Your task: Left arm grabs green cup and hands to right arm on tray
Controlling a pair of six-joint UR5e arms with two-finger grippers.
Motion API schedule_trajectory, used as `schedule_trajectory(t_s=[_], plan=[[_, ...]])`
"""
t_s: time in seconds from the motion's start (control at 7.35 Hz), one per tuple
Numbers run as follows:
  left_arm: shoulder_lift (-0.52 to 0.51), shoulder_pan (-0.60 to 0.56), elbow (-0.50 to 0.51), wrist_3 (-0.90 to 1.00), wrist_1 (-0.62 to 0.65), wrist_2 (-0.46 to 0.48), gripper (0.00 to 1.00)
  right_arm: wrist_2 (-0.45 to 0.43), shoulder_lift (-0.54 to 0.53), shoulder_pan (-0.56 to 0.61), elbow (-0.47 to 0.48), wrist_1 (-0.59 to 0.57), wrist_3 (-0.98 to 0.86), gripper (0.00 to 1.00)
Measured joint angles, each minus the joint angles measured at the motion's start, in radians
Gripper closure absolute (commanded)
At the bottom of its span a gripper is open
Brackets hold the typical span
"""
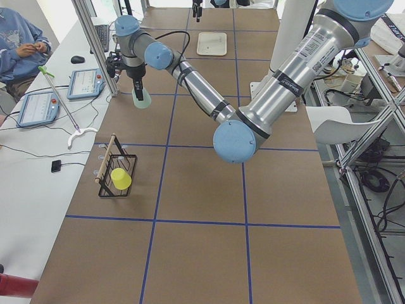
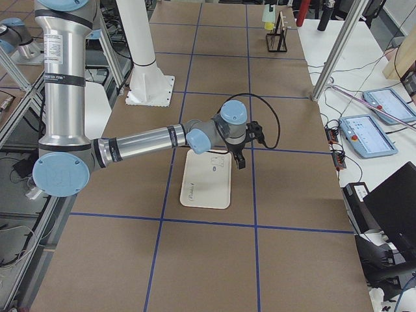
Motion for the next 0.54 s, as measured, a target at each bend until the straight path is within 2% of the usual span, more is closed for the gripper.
schedule_trajectory(t_s=[0.27,0.54], plan=[[0.006,0.103,-0.05,-0.321,-0.215,-0.016,1.0,-0.02,0.117,-0.063,-0.002,0.007,0.194,0.0],[0.019,0.186,-0.057,-0.706,-0.522,-0.06,1.0,-0.021,0.197,-0.136,-0.003,0.078,0.451,0.0]])
